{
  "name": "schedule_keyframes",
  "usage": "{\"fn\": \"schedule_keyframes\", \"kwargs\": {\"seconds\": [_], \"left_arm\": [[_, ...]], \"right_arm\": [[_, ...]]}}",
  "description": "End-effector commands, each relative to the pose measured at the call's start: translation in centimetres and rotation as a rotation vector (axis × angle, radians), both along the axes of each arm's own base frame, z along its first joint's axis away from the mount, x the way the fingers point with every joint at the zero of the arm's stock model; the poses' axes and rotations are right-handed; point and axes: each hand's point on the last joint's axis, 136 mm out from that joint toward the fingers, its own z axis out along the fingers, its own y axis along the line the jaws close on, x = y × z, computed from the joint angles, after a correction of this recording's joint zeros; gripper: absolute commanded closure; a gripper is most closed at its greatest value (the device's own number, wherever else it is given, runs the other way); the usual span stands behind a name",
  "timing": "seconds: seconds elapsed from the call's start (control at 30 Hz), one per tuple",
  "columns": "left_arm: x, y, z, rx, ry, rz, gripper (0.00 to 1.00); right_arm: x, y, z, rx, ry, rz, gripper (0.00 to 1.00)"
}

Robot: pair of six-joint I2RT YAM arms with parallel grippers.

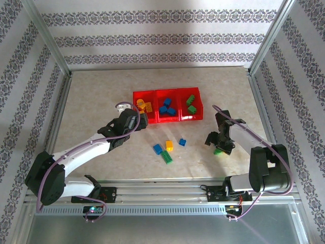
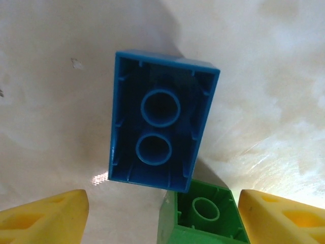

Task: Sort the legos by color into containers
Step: Pick up the lego from the bottom-right of the table.

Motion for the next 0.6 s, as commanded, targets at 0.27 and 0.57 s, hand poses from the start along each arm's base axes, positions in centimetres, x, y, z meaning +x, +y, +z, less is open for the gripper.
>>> {"fn": "schedule_keyframes", "kwargs": {"seconds": [0.27, 0.57], "left_arm": [[0.30, 0.53, 0.08, -0.019, 0.002, 0.026, 0.00], [0.13, 0.70, -0.23, -0.018, 0.008, 0.029, 0.00]], "right_arm": [[-1.09, 0.74, -0.80, 0.040, 0.011, -0.010, 0.42], [-0.92, 0.78, -1.10, 0.002, 0.022, 0.009, 0.49]]}}
